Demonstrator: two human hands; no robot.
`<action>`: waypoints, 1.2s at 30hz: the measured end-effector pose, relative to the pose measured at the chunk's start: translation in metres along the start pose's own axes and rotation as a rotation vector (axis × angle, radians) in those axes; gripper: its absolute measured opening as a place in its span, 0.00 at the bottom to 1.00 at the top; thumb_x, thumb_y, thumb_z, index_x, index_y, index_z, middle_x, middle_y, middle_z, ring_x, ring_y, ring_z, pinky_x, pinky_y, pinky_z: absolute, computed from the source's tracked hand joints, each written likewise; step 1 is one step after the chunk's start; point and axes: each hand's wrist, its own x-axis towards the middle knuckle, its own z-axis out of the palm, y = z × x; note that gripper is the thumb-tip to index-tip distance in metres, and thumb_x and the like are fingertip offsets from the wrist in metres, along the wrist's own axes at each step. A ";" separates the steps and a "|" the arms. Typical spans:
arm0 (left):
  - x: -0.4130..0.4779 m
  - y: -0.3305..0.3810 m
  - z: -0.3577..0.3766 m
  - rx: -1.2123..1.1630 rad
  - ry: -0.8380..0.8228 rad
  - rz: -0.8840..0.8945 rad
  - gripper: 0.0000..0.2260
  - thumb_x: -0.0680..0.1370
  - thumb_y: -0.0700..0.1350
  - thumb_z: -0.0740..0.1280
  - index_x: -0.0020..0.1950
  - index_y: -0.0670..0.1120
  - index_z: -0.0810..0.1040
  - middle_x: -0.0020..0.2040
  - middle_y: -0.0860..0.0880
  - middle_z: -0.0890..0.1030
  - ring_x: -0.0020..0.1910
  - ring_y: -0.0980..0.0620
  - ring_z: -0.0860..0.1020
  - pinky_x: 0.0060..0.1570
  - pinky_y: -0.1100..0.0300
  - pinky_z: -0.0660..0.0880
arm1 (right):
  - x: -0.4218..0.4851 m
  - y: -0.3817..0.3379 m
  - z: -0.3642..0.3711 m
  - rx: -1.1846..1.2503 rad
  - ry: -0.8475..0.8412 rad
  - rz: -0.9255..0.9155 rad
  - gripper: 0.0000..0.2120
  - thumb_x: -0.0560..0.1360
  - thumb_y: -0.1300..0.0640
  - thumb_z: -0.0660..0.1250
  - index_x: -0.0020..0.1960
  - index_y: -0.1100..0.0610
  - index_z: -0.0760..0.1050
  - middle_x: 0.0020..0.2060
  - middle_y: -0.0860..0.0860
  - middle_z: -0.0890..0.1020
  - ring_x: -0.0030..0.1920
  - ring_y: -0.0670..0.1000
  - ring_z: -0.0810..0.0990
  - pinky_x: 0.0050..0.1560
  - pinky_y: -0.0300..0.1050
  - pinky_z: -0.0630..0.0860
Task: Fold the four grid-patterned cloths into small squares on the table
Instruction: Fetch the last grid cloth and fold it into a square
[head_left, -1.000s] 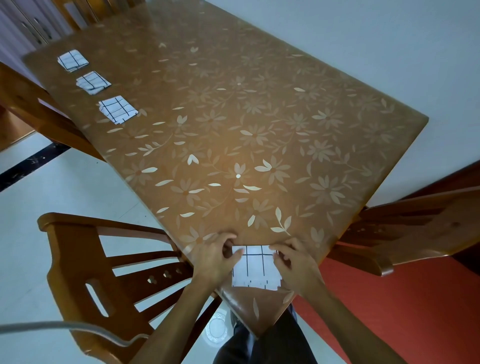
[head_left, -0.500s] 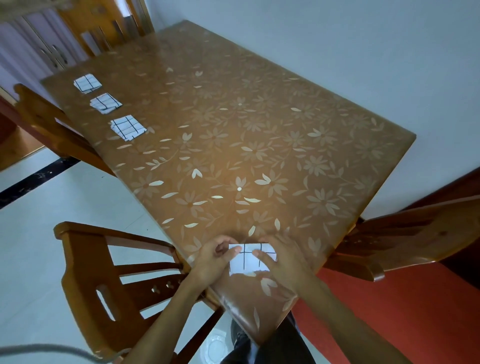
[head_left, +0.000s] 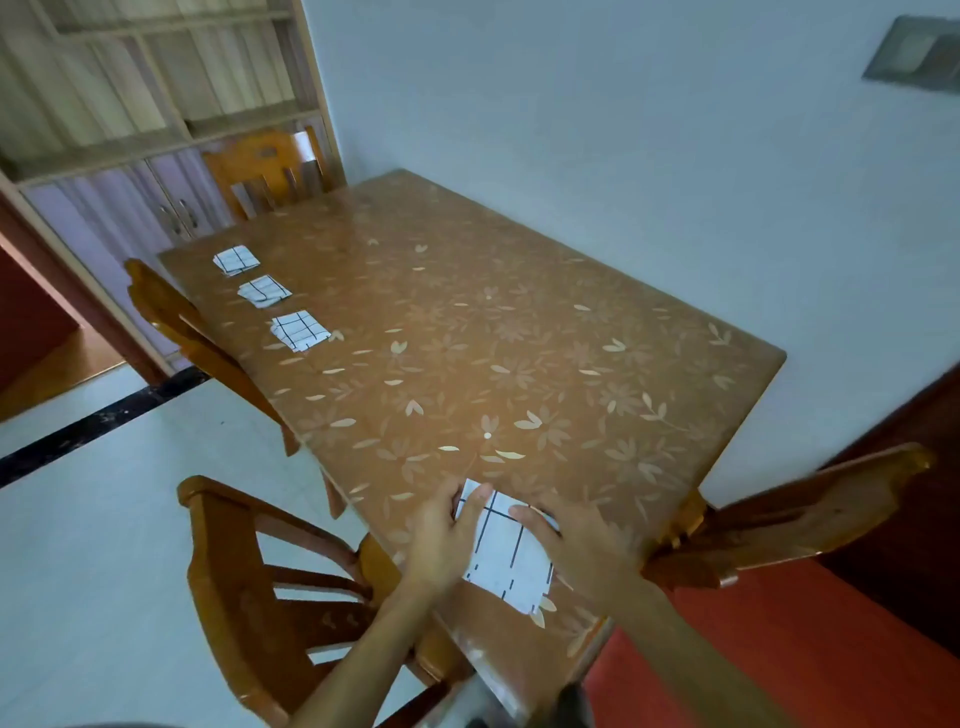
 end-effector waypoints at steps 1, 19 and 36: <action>-0.003 0.004 -0.003 -0.019 0.007 0.014 0.11 0.81 0.50 0.67 0.41 0.47 0.75 0.32 0.53 0.78 0.30 0.61 0.76 0.33 0.62 0.70 | -0.003 0.000 -0.003 0.030 -0.001 0.005 0.12 0.80 0.41 0.62 0.52 0.47 0.79 0.44 0.45 0.83 0.43 0.46 0.81 0.42 0.42 0.76; -0.124 0.072 -0.039 -0.131 0.152 0.171 0.14 0.82 0.53 0.64 0.41 0.47 0.79 0.34 0.48 0.81 0.34 0.49 0.82 0.34 0.55 0.76 | -0.121 -0.096 -0.027 0.663 0.264 0.069 0.14 0.71 0.40 0.74 0.50 0.47 0.79 0.47 0.48 0.84 0.44 0.43 0.84 0.40 0.36 0.78; -0.124 0.066 -0.180 -0.059 0.255 0.280 0.15 0.82 0.56 0.63 0.41 0.49 0.78 0.37 0.51 0.82 0.38 0.53 0.84 0.35 0.53 0.77 | -0.102 -0.224 0.010 0.445 0.360 -0.154 0.22 0.79 0.46 0.66 0.26 0.43 0.70 0.20 0.44 0.67 0.24 0.45 0.65 0.29 0.39 0.60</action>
